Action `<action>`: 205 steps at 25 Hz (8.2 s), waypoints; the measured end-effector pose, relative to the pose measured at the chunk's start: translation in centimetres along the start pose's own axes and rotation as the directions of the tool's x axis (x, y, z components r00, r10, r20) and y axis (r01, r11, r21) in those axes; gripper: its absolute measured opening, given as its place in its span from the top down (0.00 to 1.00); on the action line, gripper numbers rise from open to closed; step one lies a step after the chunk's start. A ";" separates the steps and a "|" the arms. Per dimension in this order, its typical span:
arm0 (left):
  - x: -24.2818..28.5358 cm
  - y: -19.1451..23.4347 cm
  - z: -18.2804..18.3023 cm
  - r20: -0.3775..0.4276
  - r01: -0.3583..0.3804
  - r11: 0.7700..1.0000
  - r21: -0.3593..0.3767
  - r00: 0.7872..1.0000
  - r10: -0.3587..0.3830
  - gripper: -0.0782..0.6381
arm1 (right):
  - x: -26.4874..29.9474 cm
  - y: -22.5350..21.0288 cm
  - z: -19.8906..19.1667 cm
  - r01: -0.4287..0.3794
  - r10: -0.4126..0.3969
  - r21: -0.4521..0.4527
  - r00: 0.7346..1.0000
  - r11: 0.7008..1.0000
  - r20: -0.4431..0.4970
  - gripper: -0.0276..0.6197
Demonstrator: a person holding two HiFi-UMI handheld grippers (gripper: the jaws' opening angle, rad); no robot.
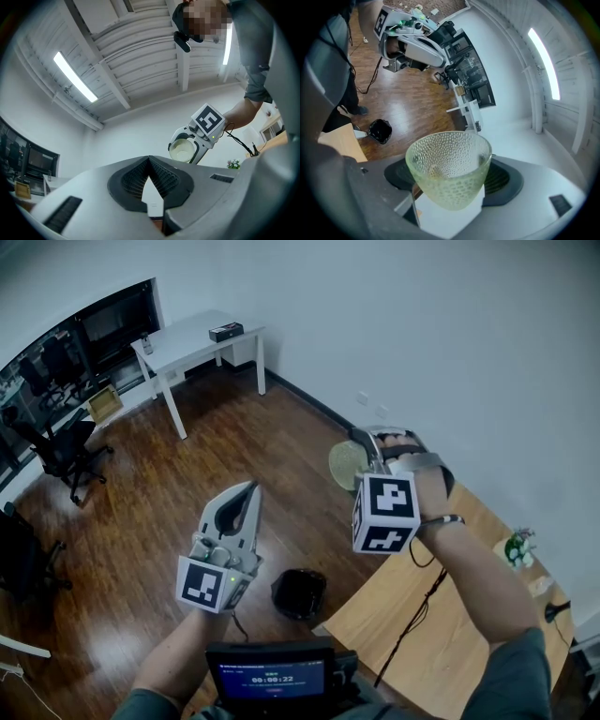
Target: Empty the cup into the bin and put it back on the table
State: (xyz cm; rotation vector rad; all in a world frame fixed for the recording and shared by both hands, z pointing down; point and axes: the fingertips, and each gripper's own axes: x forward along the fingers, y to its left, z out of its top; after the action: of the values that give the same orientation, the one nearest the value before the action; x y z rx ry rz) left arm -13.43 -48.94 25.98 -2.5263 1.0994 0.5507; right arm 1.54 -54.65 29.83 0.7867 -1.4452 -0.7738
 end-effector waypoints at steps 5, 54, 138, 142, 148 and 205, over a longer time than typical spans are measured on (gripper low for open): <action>-0.3 0.1 -0.3 0.004 -0.008 1.000 -0.009 1.000 0.008 0.89 | 0.0 -0.1 0.4 0.011 -0.011 -0.018 1.000 1.000 0.006 0.34; -0.7 0.5 0.4 0.006 -0.011 1.000 0.001 1.000 0.011 0.89 | -0.6 -0.9 1.9 0.040 -0.048 -0.214 0.998 0.976 -0.031 0.34; -0.4 -0.6 -1.5 -0.050 0.004 0.999 -0.037 0.999 -0.006 0.89 | 1.4 1.1 -0.5 -0.025 0.011 0.153 0.996 0.988 0.091 0.35; 0.1 -1.4 -1.7 -0.057 0.016 0.999 -0.042 0.998 -0.019 0.89 | 1.3 1.5 -0.9 -0.115 0.046 0.366 0.980 0.924 0.192 0.35; 0.7 -2.5 -2.1 -0.066 0.037 0.998 -0.042 0.997 -0.040 0.89 | 1.9 3.1 -1.7 -0.256 0.073 0.584 0.945 0.770 0.318 0.35; 1.9 -16.5 3.6 0.129 0.570 0.716 -0.402 0.810 -0.573 0.89 | -20.6 10.0 -5.1 -0.030 -0.210 0.968 0.974 0.249 0.084 0.35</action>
State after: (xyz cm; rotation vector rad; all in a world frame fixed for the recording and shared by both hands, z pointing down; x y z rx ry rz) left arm -0.70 -37.88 24.31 -3.0296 0.1322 0.6490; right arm 6.75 -31.90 27.23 1.8119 -2.0687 0.1422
